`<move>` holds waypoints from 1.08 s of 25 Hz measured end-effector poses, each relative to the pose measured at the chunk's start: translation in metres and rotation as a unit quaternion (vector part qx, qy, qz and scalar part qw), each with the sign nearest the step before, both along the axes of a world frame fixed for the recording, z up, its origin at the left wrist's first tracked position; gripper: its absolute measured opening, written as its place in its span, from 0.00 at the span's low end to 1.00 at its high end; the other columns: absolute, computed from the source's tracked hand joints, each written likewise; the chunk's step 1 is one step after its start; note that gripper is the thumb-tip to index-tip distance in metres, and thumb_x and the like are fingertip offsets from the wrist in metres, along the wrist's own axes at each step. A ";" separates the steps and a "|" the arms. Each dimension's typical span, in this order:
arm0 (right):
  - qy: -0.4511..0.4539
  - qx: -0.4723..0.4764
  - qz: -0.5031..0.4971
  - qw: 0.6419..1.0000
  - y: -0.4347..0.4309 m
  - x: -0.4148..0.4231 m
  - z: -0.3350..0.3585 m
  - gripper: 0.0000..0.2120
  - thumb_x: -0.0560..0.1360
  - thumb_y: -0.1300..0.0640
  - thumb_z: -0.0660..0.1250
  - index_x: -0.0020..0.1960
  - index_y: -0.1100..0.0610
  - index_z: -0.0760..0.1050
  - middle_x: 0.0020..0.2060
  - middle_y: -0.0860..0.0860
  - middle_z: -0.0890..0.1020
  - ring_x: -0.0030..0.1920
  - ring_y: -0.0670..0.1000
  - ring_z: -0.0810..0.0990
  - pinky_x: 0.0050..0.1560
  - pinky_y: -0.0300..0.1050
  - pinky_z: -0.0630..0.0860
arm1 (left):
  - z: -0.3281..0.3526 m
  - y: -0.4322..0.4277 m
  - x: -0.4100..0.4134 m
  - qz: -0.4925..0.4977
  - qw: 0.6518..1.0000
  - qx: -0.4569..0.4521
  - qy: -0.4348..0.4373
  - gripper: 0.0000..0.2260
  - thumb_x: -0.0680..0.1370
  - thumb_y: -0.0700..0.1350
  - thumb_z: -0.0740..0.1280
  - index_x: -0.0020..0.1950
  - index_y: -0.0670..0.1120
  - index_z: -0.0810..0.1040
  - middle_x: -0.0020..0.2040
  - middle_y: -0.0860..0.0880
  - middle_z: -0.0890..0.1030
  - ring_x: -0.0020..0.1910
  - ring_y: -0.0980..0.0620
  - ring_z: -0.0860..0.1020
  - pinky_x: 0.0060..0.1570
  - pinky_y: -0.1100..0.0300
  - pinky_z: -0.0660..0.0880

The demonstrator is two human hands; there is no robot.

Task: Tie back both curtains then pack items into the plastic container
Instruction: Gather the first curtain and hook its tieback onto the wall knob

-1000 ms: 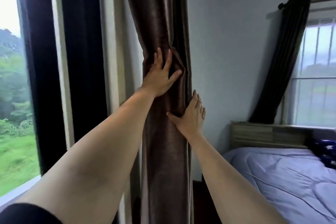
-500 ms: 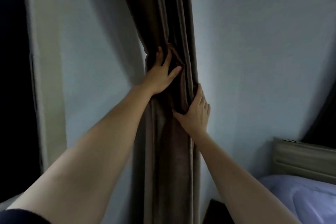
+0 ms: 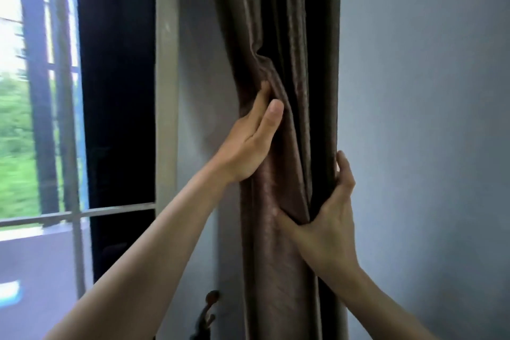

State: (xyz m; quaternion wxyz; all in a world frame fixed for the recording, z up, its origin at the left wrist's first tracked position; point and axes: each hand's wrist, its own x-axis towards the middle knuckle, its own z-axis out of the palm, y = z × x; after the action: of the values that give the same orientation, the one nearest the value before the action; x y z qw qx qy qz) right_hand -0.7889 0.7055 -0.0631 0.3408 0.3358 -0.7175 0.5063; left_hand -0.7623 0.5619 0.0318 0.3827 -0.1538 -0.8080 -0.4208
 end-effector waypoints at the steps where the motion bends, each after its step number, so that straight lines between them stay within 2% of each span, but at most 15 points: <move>1: -0.023 0.022 0.069 0.997 -0.003 0.020 0.000 0.54 0.60 0.39 0.75 0.70 0.35 0.39 0.72 0.45 0.61 0.70 0.47 0.66 0.67 0.55 0.69 | -0.005 -0.005 0.025 0.016 0.999 0.035 -0.005 0.33 0.75 0.67 0.49 0.77 0.53 0.53 0.76 0.55 0.60 0.74 0.59 0.58 0.74 0.66 0.52; 3: -0.030 0.027 0.148 0.988 -0.006 0.050 0.002 0.50 0.59 0.29 0.69 0.70 0.32 0.39 0.68 0.43 0.67 0.67 0.44 0.70 0.64 0.49 0.72 | -0.008 -0.018 0.061 -0.029 0.996 0.081 -0.001 0.34 0.73 0.69 0.50 0.74 0.52 0.58 0.73 0.50 0.67 0.73 0.52 0.64 0.74 0.49 0.57; 5: -0.038 -0.008 0.179 0.983 -0.003 0.051 0.007 0.43 0.62 0.24 0.59 0.69 0.31 0.41 0.58 0.36 0.72 0.58 0.39 0.75 0.56 0.37 0.75 | -0.012 -0.025 0.063 -0.066 0.994 0.088 0.007 0.30 0.75 0.66 0.50 0.73 0.51 0.60 0.70 0.48 0.70 0.71 0.50 0.67 0.72 0.45 0.59; 7: -0.022 -0.037 0.196 0.980 -0.001 0.040 0.014 0.38 0.67 0.27 0.55 0.72 0.37 0.47 0.50 0.30 0.74 0.51 0.38 0.78 0.46 0.31 0.75 | -0.013 -0.026 0.060 -0.059 0.995 0.083 0.001 0.31 0.76 0.67 0.50 0.74 0.52 0.59 0.71 0.47 0.70 0.72 0.48 0.65 0.73 0.44 0.58; 9: -0.019 -0.056 0.206 0.977 -0.004 0.033 0.020 0.28 0.72 0.33 0.53 0.69 0.39 0.55 0.51 0.30 0.76 0.51 0.39 0.78 0.46 0.32 0.75 | -0.017 -0.031 0.060 -0.047 0.995 0.089 -0.003 0.31 0.76 0.67 0.50 0.74 0.53 0.60 0.71 0.46 0.70 0.72 0.46 0.65 0.73 0.42 0.58; 11: -0.024 -0.069 0.215 0.974 -0.012 0.039 0.021 0.23 0.72 0.36 0.53 0.66 0.38 0.59 0.56 0.36 0.76 0.55 0.41 0.78 0.50 0.36 0.76 | -0.020 -0.037 0.075 -0.034 0.995 0.094 -0.008 0.28 0.76 0.65 0.49 0.74 0.56 0.60 0.71 0.48 0.70 0.71 0.48 0.66 0.72 0.41 0.59; 15: -0.043 -0.053 0.228 0.971 -0.034 0.081 0.014 0.27 0.72 0.36 0.55 0.68 0.45 0.62 0.59 0.40 0.74 0.55 0.42 0.76 0.51 0.41 0.76 | -0.030 -0.056 0.135 0.012 0.993 0.114 -0.010 0.30 0.75 0.67 0.51 0.74 0.56 0.60 0.73 0.49 0.68 0.73 0.48 0.64 0.73 0.40 0.56; 18: -0.048 -0.008 0.211 0.976 -0.048 0.107 0.000 0.28 0.72 0.35 0.55 0.69 0.45 0.62 0.57 0.38 0.72 0.55 0.41 0.75 0.53 0.46 0.77 | -0.041 -0.062 0.176 0.122 0.988 0.097 0.012 0.34 0.74 0.68 0.55 0.74 0.51 0.62 0.71 0.52 0.70 0.72 0.54 0.66 0.73 0.47 0.59; 21: -0.042 0.013 0.202 0.978 -0.056 0.133 -0.018 0.28 0.73 0.36 0.56 0.69 0.47 0.63 0.61 0.43 0.71 0.58 0.45 0.73 0.56 0.50 0.76 | -0.065 -0.064 0.220 0.296 0.953 0.060 0.011 0.32 0.74 0.59 0.64 0.75 0.53 0.58 0.62 0.56 0.76 0.62 0.57 0.76 0.64 0.58 0.70; 24: 0.006 -0.018 0.213 0.977 -0.062 0.157 -0.020 0.25 0.72 0.42 0.60 0.66 0.50 0.66 0.59 0.43 0.69 0.59 0.46 0.72 0.56 0.38 0.72 | -0.076 -0.065 0.257 0.389 0.919 0.047 0.050 0.38 0.72 0.51 0.70 0.76 0.51 0.53 0.68 0.51 0.73 0.61 0.61 0.71 0.61 0.67 0.70; 26: 0.056 -0.013 0.252 0.966 -0.072 0.171 -0.003 0.18 0.73 0.48 0.62 0.62 0.52 0.70 0.57 0.45 0.70 0.56 0.45 0.73 0.56 0.32 0.69 | -0.059 -0.070 0.271 0.442 0.892 0.007 0.092 0.36 0.74 0.46 0.70 0.76 0.49 0.54 0.70 0.47 0.71 0.59 0.62 0.71 0.56 0.78 0.67; 27: 0.071 0.010 0.274 0.959 -0.079 0.177 0.009 0.15 0.74 0.51 0.63 0.60 0.53 0.72 0.56 0.46 0.70 0.55 0.44 0.73 0.55 0.30 0.68 | -0.045 -0.073 0.276 0.464 0.879 -0.030 0.106 0.34 0.74 0.46 0.70 0.75 0.50 0.55 0.69 0.44 0.72 0.59 0.59 0.73 0.54 0.78 0.67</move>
State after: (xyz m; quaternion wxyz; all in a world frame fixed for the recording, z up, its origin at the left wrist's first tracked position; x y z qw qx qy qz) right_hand -0.6116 0.6264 -0.0539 0.2359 0.5582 -0.5765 0.5480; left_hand -0.4859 0.4885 -0.0135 0.6127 0.1836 -0.7536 -0.1516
